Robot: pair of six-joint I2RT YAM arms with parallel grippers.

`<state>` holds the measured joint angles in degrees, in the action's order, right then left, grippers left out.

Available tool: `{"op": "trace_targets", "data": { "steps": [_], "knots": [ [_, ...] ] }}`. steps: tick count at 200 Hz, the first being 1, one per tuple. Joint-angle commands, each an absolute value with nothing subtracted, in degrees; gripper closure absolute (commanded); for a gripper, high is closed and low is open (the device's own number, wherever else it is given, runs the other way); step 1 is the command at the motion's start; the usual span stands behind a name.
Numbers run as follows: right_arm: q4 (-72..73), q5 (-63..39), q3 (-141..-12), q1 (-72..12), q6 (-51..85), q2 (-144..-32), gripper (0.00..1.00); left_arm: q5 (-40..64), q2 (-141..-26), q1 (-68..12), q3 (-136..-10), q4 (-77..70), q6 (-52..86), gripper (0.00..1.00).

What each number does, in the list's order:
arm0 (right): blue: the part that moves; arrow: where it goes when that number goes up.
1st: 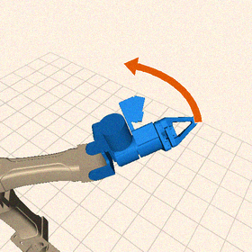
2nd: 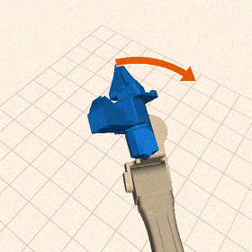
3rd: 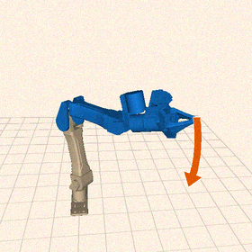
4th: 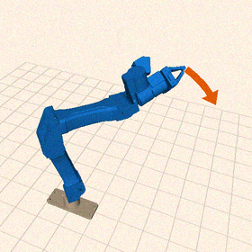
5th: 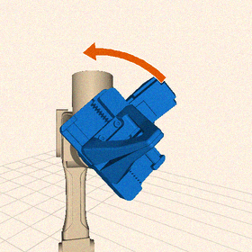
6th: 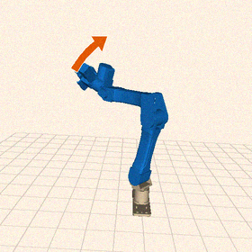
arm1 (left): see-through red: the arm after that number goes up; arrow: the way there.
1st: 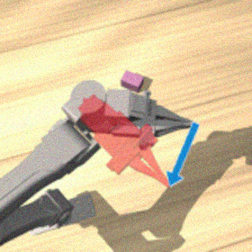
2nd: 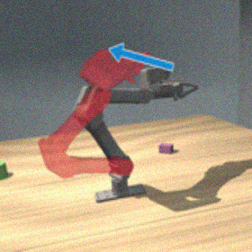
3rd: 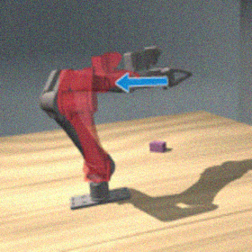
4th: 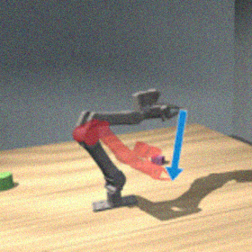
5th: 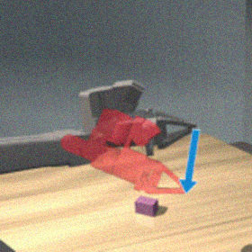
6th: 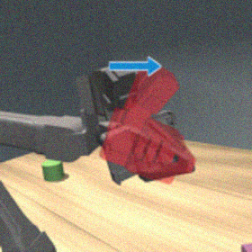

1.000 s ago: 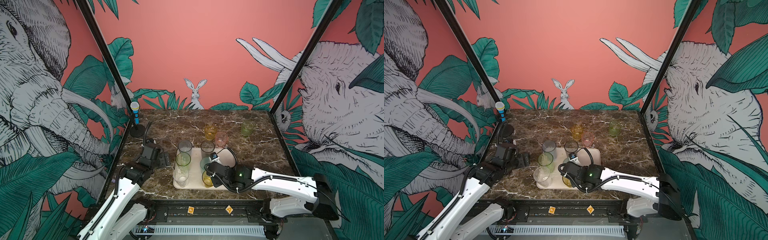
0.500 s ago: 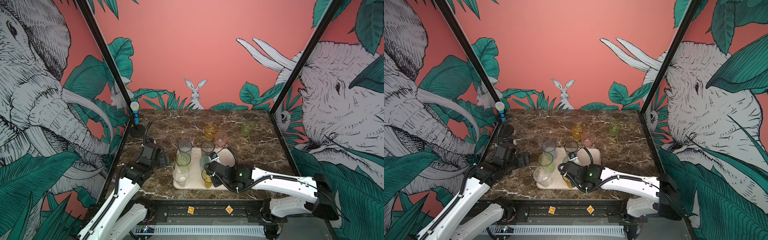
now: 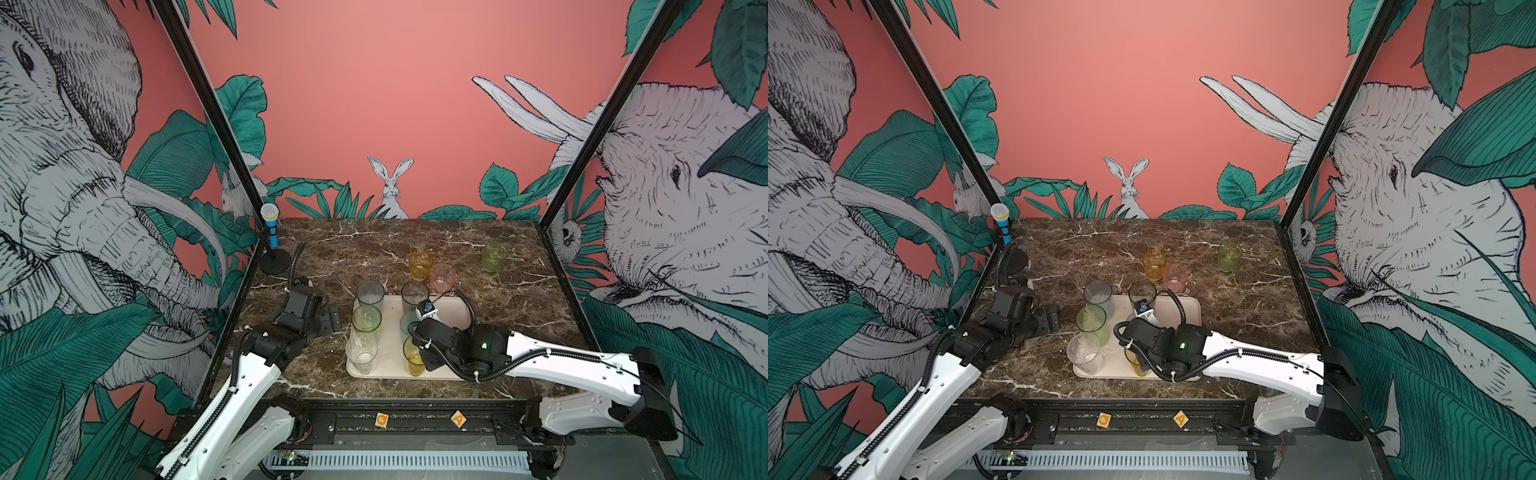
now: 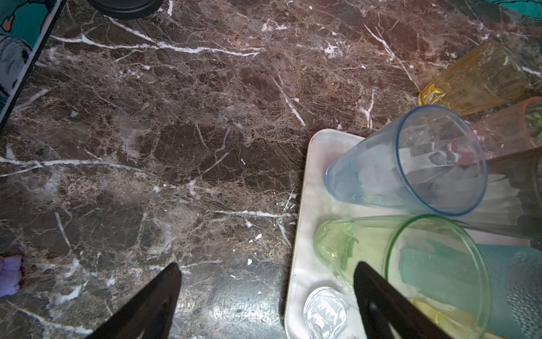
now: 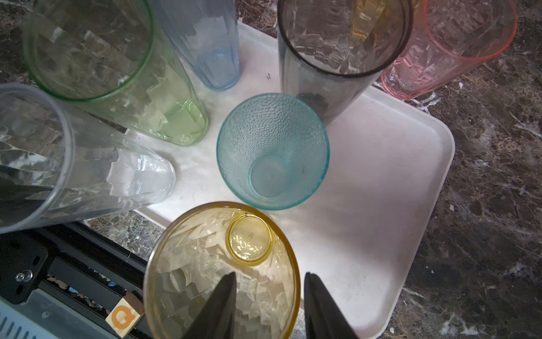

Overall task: Place the glasses into the tray
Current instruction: Place the glass on the tray.

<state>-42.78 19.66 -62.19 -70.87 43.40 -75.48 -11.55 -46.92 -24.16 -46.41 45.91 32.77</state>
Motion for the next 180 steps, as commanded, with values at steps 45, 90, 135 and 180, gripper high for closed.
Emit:
{"op": "trace_targets", "data": {
  "steps": [45,90,135,180],
  "knots": [
    [-46.8,20.9,-64.8,-71.1,44.8,-72.8,0.55,-12.0,-46.8,-23.8,-46.2,46.1,33.0,0.07],
    [-48.8,21.9,-66.0,-69.9,44.6,-71.4,0.53,-11.8,-46.9,-23.8,-46.6,46.2,33.1,0.07],
    [-51.3,21.6,-68.5,-66.8,42.3,-70.6,0.53,-12.0,-46.6,-23.8,-47.7,46.9,33.0,0.07],
    [-54.0,21.5,-71.6,-63.0,38.6,-69.8,0.52,-12.3,-46.8,-23.8,-48.8,47.3,32.7,0.07]
  ]
}}
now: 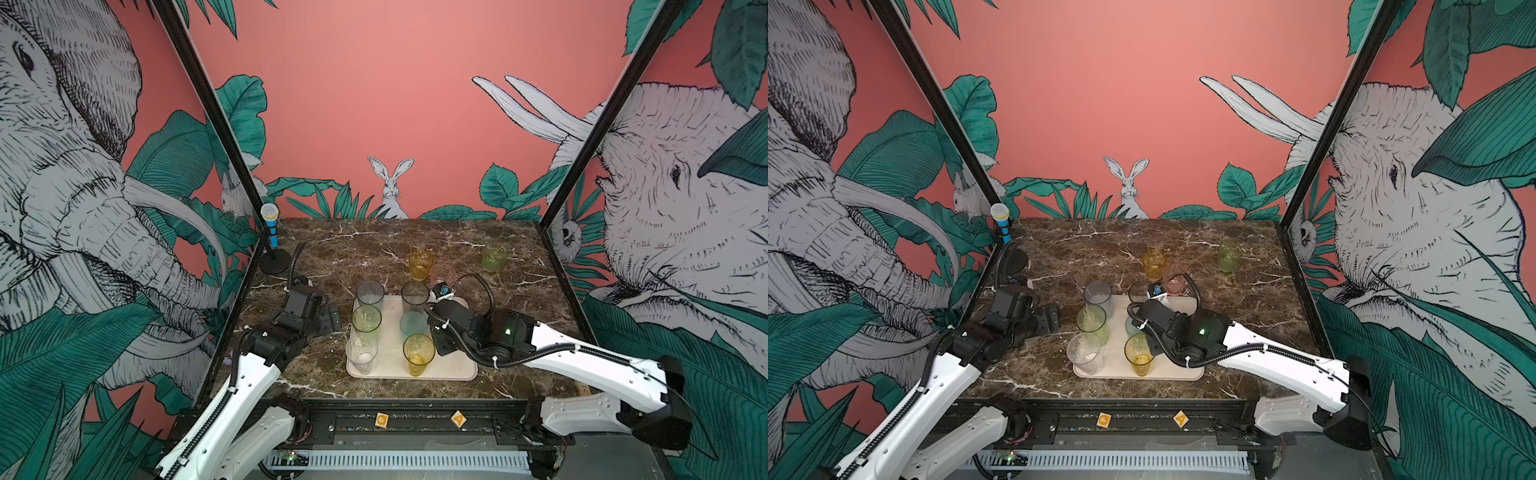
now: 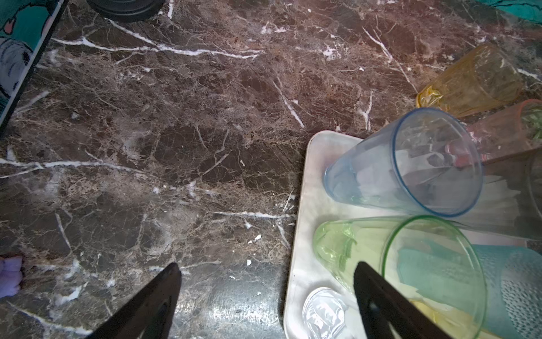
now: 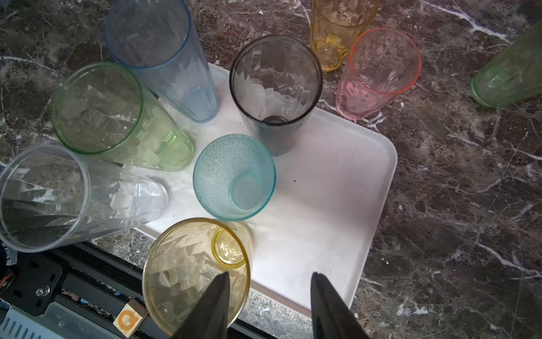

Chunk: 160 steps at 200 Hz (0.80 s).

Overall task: Place the glasses into the tray
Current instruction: Place the glass on the tray, then pick up the glass from the top-center of the table.

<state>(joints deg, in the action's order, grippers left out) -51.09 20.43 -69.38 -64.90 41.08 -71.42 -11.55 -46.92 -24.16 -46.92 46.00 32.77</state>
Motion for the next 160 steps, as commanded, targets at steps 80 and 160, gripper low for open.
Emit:
{"op": "trace_targets", "data": {
  "steps": [80,160],
  "knots": [
    [-57.2,20.1,-79.2,-54.0,31.4,-70.6,0.50,-13.3,-49.0,-23.8,-51.4,47.0,31.9,0.07],
    [-54.4,16.4,-87.1,-41.9,24.2,-79.1,0.47,-15.1,-53.3,-23.8,-51.8,43.7,30.3,0.06]
  ]
}}
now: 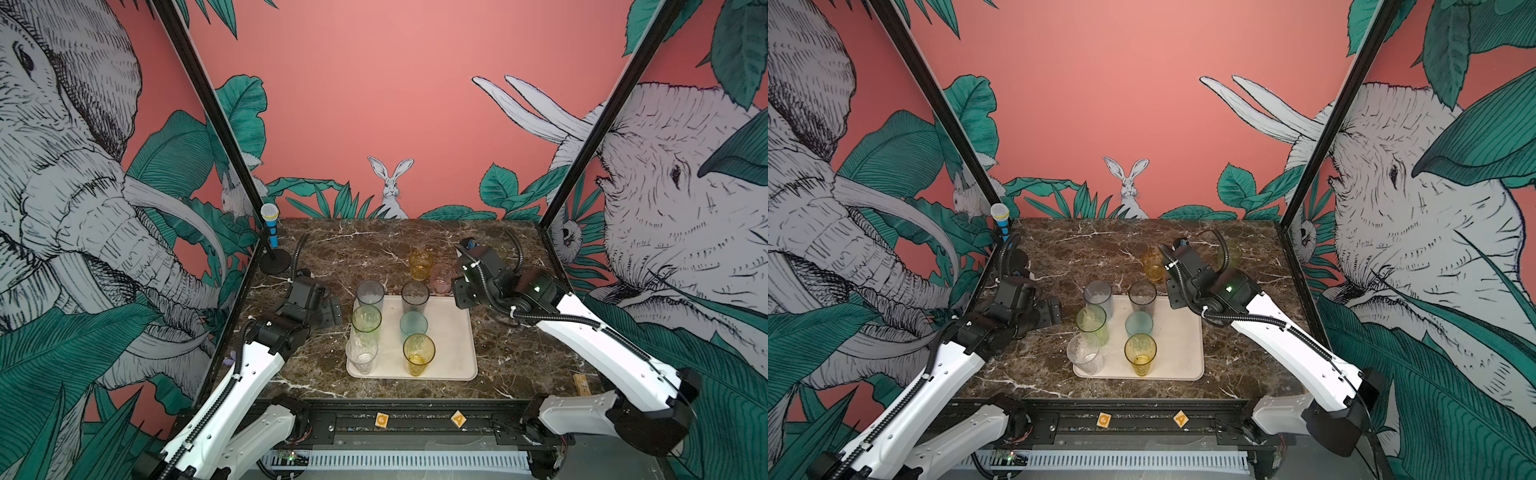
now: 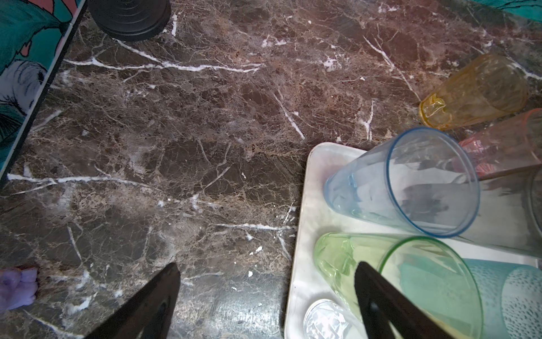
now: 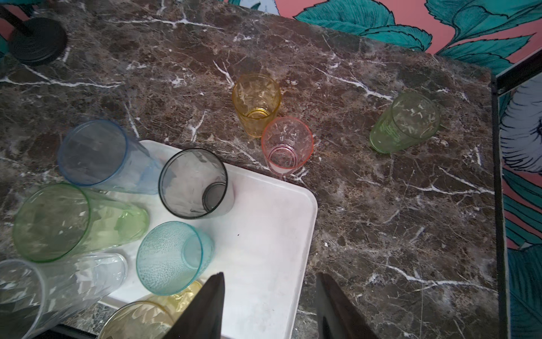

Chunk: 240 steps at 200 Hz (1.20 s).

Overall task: Place the glasses into the tray
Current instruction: Pick up the glass from the top-center of the table.

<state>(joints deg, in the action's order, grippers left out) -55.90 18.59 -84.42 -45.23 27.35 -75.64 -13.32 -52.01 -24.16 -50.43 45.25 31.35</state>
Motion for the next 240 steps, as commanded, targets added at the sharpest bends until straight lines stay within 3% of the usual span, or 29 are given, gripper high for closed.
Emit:
{"op": "trace_targets", "data": {
  "steps": [1,101,240],
  "knots": [
    [-54.3,16.2,-87.2,-41.7,24.1,-79.3,0.47,-15.2,-53.3,-23.8,-51.9,43.7,30.2,0.06],
    [-49.6,6.3,-104.2,-31.0,19.8,-99.3,0.47,-19.0,-56.7,-23.8,-53.9,38.8,24.5,0.06],
    [-48.9,0.0,-115.8,-26.1,19.7,-116.5,0.48,-18.3,-60.3,-23.8,-54.8,35.2,22.4,0.06]
  ]
}}
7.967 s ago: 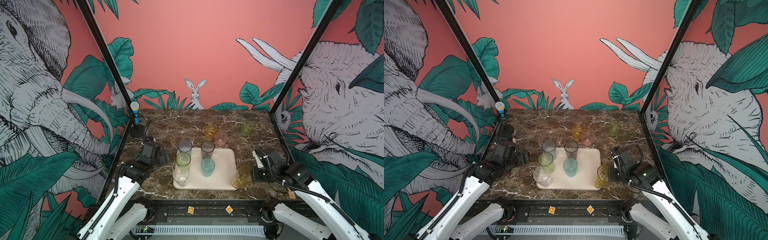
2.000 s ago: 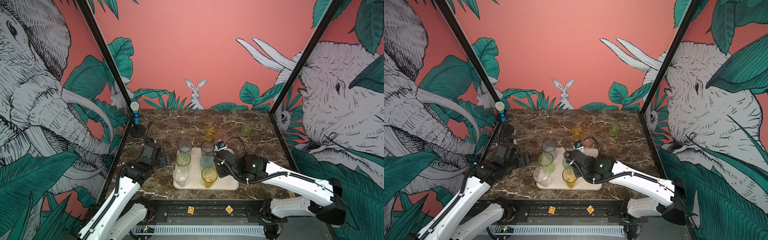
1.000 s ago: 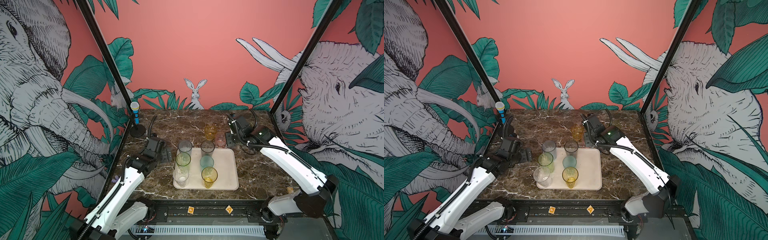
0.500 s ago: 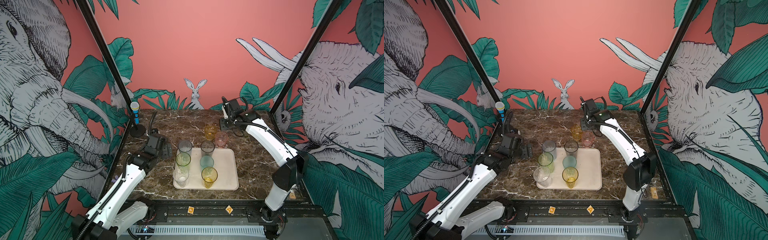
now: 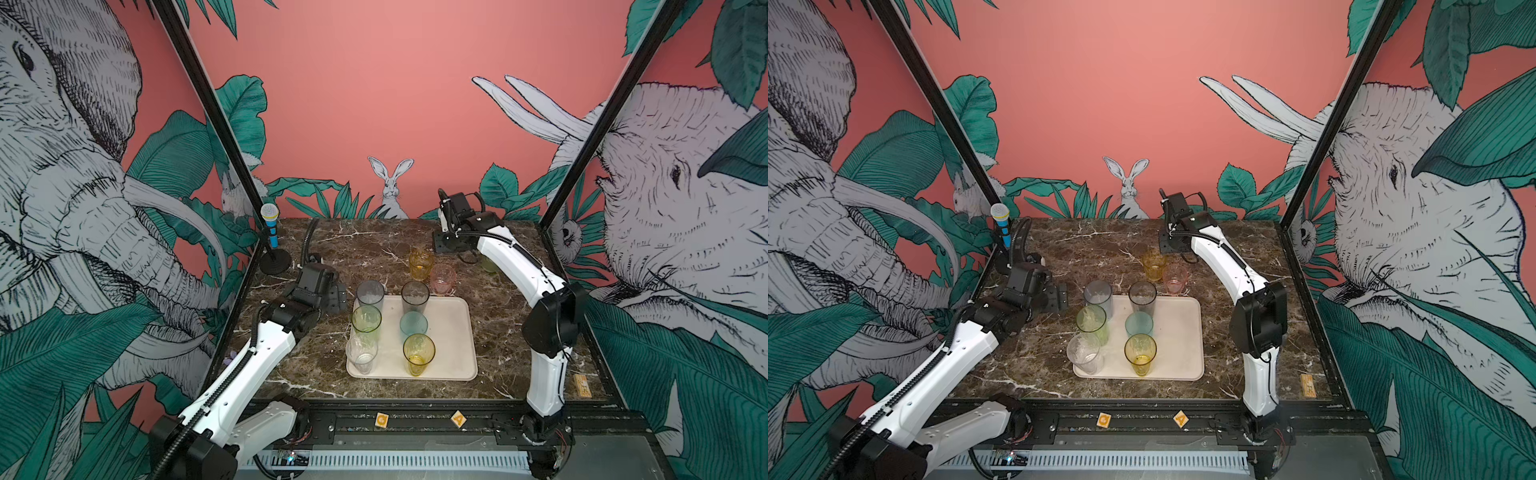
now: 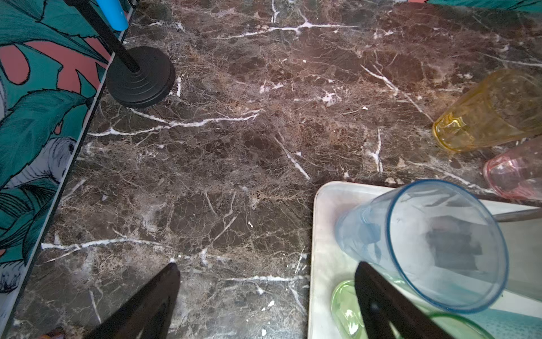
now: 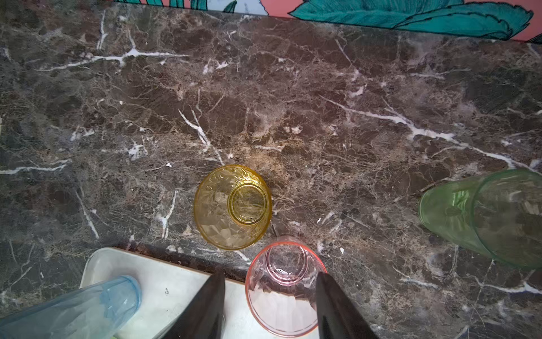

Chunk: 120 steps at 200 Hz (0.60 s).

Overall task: Place the glasses into the tray
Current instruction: Pick up the glass from the top-center of the table.

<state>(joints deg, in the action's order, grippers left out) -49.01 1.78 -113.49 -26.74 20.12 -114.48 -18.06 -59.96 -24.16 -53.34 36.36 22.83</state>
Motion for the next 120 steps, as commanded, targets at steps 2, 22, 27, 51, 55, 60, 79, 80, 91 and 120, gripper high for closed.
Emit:
{"op": "trace_targets", "data": {
  "steps": [2,22,27,51,55,60,79,80,91,120],
  "knots": [
    [-48.9,0.1,-115.9,-26.1,19.7,-116.6,0.48,-18.2,-60.4,-23.8,-54.8,35.1,22.4,0.06],
    [-48.8,-0.2,-116.4,-25.9,19.6,-118.4,0.48,-18.2,-60.9,-23.8,-54.8,35.0,22.3,0.06],
    [-49.0,-0.3,-116.7,-25.8,19.6,-118.9,0.48,-18.2,-61.1,-23.8,-54.8,34.9,22.3,0.06],
    [-49.6,-0.9,-118.5,-25.7,19.0,-121.8,0.47,-18.2,-61.9,-23.8,-54.9,34.6,22.2,0.06],
    [-49.9,-0.9,-119.0,-25.6,19.0,-122.2,0.47,-18.2,-62.0,-23.8,-55.0,34.6,22.1,0.06],
    [-50.1,-0.8,-119.5,-25.6,18.9,-122.8,0.47,-18.2,-62.1,-23.8,-55.1,34.5,22.1,0.06],
    [-51.1,-0.5,-121.2,-25.6,18.7,-125.0,0.47,-18.3,-62.7,-23.8,-55.3,34.5,22.0,0.06],
    [-51.2,-0.5,-121.3,-25.6,18.6,-125.1,0.47,-18.3,-62.7,-23.8,-55.3,34.5,22.0,0.06],
    [-51.4,-0.5,-121.8,-25.6,18.6,-125.9,0.47,-18.1,-63.0,-23.8,-55.4,34.5,22.1,0.06],
    [-51.1,-0.8,-122.2,-25.6,18.7,-127.4,0.47,-18.2,-63.5,-23.8,-55.5,34.2,21.9,0.06]
  ]
}}
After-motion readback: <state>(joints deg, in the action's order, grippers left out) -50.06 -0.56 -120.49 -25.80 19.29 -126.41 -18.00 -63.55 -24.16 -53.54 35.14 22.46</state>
